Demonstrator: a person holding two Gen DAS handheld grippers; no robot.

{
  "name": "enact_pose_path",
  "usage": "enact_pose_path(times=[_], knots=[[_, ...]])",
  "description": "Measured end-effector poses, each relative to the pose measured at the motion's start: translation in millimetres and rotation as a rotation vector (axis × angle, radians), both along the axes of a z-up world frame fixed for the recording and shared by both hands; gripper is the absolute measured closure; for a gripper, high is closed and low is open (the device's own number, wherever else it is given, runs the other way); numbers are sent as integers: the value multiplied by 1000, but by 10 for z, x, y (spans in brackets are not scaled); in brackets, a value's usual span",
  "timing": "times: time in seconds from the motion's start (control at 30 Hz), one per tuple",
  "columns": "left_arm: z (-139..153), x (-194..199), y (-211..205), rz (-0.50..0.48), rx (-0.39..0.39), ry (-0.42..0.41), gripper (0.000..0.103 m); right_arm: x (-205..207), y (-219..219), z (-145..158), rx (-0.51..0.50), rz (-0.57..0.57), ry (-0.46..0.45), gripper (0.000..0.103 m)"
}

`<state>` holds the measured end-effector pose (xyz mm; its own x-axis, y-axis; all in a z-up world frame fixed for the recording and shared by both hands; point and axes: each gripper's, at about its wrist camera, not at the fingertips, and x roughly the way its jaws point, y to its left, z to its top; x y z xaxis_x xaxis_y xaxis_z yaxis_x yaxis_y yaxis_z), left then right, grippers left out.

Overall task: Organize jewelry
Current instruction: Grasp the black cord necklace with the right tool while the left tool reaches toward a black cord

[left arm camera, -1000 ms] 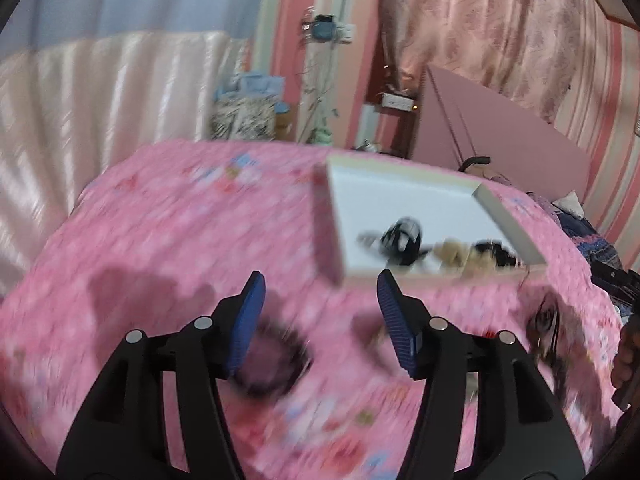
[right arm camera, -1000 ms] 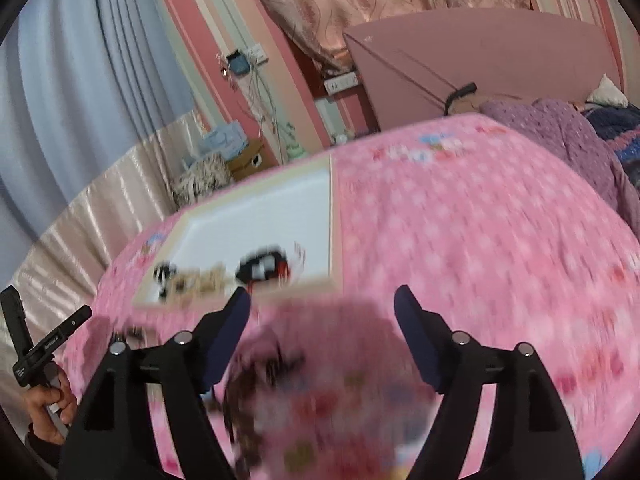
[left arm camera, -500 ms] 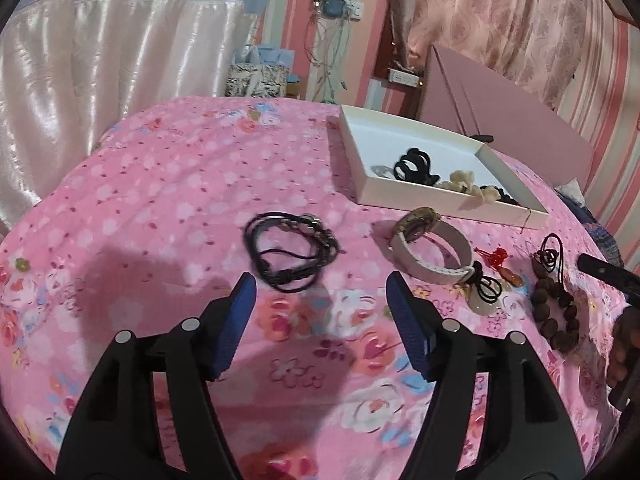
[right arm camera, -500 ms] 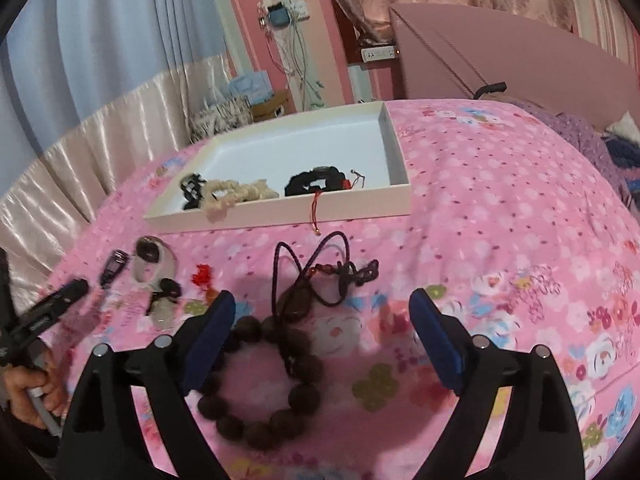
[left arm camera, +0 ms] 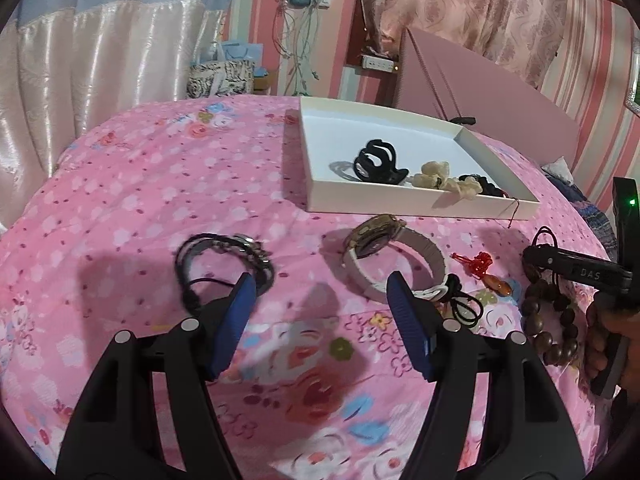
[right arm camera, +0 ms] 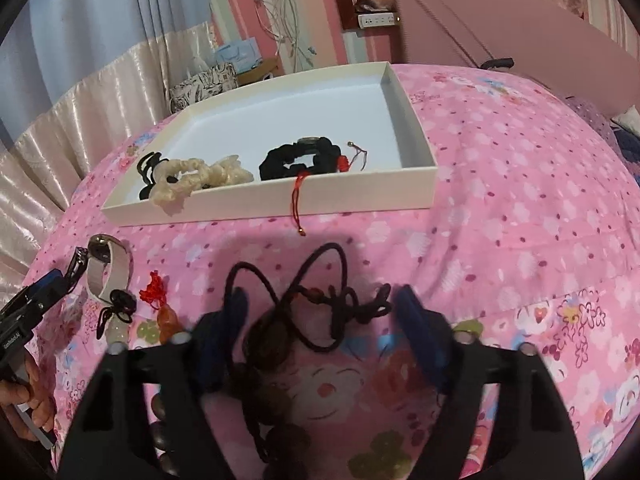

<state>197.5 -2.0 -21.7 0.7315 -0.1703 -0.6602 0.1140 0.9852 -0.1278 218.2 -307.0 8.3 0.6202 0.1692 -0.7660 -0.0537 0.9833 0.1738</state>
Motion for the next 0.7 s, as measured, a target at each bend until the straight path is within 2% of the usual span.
enact_pose_path(times=[0.07,0.1,0.13,0.27,0.43,0.6,0.7], knots=[[-6,46,-52,-7,-13,4,35,3,-16,-5,10,-3,-2,55],[-4,71,-86,-5,-13,7,35,5,-33,-7,21,-5,-3,64],[-7,86,-119,-7,-11,10,35,8,-52,-12,32,-8,-3,67],[-21,212,-352,-30,45,18,33,11,-87,-28,82,8,-2,85],[-23,124,-462,-52,0,11,34,15,-76,-35,80,11,1,86],[-31,-82,-817,-135,37,6,34,16,-79,-33,84,10,3,86],[-83,-57,-959,-158,48,48,34,17,-80,-37,93,10,5,86]])
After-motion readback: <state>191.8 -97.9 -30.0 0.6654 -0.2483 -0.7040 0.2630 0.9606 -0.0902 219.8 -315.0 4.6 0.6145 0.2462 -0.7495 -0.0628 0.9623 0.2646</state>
